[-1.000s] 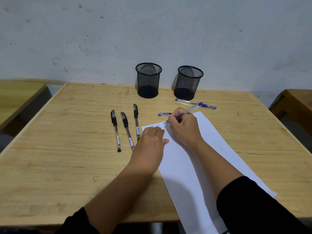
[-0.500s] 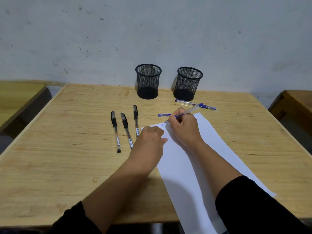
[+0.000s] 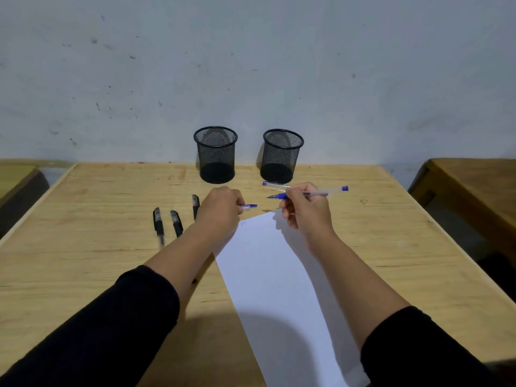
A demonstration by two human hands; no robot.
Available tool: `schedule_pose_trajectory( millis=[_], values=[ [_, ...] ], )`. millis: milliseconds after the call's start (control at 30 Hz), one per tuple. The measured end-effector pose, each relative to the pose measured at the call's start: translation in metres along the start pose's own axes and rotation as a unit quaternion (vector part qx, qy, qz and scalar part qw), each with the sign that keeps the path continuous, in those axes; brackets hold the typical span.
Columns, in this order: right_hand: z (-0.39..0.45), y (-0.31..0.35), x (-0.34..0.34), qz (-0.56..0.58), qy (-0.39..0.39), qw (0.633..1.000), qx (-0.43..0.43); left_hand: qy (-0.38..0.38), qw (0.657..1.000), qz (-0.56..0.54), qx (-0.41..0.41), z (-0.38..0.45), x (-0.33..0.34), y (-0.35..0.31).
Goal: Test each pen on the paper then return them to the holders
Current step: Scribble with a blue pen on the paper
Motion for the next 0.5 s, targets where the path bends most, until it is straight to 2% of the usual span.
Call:
schedule_pose_trajectory(
  millis=[200, 500],
  values=[
    [0.003, 0.005, -0.002, -0.002, 0.008, 1.000, -0.014, 0.016, 0.977, -0.213, 0.015, -0.011, -0.010, -0.009],
    [0.004, 0.015, -0.001, 0.001, 0.026, 0.999, -0.022, 0.003, 0.969, -0.232, 0.083, -0.024, -0.026, -0.037]
  ],
)
Point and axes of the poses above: each hand's wrist, its own z-axis towards the middle knuckle, its own x-axis out of the palm, y = z × x, the point moved 9 cm from there along z, towards the middle knuckle, and after that the axes turned 8 degrees about -x, right-handed, at the moved point
